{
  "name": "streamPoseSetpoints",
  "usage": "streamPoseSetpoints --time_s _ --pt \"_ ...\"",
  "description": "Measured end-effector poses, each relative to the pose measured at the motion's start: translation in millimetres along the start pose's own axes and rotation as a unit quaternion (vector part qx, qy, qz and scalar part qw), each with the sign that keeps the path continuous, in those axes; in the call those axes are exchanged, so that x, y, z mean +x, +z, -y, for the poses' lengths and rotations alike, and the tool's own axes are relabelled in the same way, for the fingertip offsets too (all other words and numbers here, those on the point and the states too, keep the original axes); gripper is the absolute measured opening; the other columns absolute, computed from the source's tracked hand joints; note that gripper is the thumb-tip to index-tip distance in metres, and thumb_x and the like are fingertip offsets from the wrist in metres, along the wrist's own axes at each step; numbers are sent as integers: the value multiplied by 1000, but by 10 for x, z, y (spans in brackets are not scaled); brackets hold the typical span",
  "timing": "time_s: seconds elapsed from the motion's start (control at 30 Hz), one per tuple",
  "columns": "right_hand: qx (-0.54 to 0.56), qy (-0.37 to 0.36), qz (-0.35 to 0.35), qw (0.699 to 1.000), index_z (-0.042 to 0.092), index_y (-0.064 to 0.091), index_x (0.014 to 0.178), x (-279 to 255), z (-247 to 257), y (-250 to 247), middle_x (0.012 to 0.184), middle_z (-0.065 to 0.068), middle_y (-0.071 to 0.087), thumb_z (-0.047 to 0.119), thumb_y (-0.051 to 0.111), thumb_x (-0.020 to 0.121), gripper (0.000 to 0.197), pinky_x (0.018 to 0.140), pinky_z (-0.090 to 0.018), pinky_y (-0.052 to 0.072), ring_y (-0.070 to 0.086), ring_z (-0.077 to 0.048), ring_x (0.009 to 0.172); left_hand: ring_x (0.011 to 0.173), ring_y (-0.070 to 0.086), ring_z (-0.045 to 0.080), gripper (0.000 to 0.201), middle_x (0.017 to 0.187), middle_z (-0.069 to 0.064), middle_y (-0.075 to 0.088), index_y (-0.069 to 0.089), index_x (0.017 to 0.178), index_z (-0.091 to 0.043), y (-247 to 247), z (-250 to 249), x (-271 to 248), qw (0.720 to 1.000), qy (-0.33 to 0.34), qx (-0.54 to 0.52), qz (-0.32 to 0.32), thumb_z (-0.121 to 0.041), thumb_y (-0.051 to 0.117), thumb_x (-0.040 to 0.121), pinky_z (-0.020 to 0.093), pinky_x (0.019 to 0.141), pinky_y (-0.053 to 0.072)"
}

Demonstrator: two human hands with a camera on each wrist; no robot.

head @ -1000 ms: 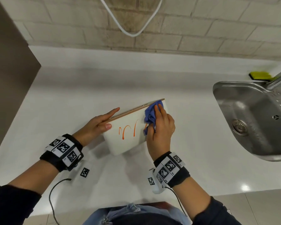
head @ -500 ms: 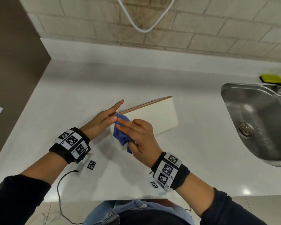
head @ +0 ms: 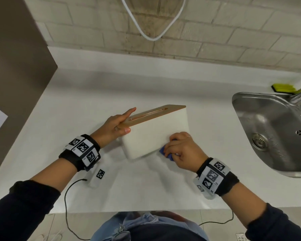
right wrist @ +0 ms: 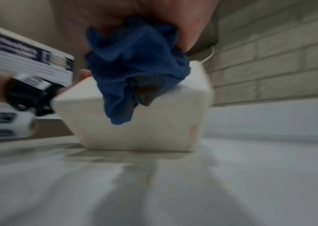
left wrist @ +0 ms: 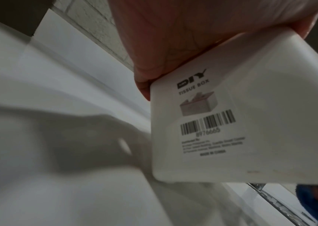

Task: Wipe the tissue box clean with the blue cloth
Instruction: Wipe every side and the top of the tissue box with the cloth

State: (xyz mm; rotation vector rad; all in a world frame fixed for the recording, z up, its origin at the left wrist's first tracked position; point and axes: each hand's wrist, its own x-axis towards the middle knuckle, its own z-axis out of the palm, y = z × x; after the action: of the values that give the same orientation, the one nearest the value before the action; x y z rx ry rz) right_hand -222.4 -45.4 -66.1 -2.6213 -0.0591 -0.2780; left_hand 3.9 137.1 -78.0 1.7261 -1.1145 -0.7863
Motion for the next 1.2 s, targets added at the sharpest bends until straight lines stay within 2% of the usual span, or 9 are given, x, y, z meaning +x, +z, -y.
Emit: streamPoseSetpoints --time_s 0.2,0.33,0.4,0.5,0.6,0.67,0.77,0.93,1.2 --pt "-9 145 -212 966 13 72 70 -370 -190 -462 81 5 72 14 36 70 35 76 -50 47 52 -19 83 116 42 19 96 127 2 46 4 143 -50 -58 -52 -38 989 -12 141 40 -58 58 65 40 104 35" --pt "56 175 -268 946 10 73 83 -392 -99 -544 89 1 68 18 34 72 41 82 -23 47 53 -23 93 138 15 14 116 152 -3 20 -9 144 -46 -169 -156 -88 955 -6 276 109 -63 66 57 30 111 17" --pt "82 179 -273 942 10 72 87 -397 -62 -488 93 0 67 18 34 73 42 71 -4 45 52 -27 97 143 7 12 117 156 -2 14 -6 146 -41 -241 -168 -56 935 21 327 133 -65 65 58 30 116 8" --pt "123 194 -277 933 13 71 92 -408 -35 -388 98 17 58 8 39 75 36 51 -15 53 50 -28 102 147 -1 19 109 159 2 7 0 148 -37 -402 -191 -21 899 11 416 136 -70 54 59 37 119 -5" --pt "168 208 -278 922 17 70 91 -424 15 -355 99 14 58 1 40 72 39 50 -13 52 49 -18 103 146 8 26 99 158 9 15 16 148 -31 -424 -346 -85 908 -43 412 69 -68 38 59 41 118 -1" --pt "196 220 -281 913 15 69 90 -448 31 -340 99 1 60 1 38 71 39 54 -6 48 49 -2 99 135 28 25 87 148 7 34 34 142 -27 -174 -483 -141 931 -14 365 10 -65 41 64 39 114 20" --pt "212 227 -288 906 17 69 91 -508 9 -279 101 6 60 0 37 71 41 54 -12 51 50 -15 103 119 44 18 67 130 0 48 46 133 -27 544 -685 -137 939 70 336 3 -59 50 75 35 102 39" --pt "223 231 -298 899 17 68 90 -632 -5 -273 99 18 59 -1 37 71 41 51 -10 50 47 -24 104 115 43 24 74 123 7 50 45 131 -18 1449 -649 135 918 43 385 -88 -61 60 73 40 101 32" --pt "241 234 -271 902 41 60 98 -731 -83 -384 98 17 58 0 41 78 49 55 -26 50 60 -29 73 101 56 27 65 109 5 62 55 119 -24 1373 -747 256 892 35 411 -186 -68 42 73 37 84 21"
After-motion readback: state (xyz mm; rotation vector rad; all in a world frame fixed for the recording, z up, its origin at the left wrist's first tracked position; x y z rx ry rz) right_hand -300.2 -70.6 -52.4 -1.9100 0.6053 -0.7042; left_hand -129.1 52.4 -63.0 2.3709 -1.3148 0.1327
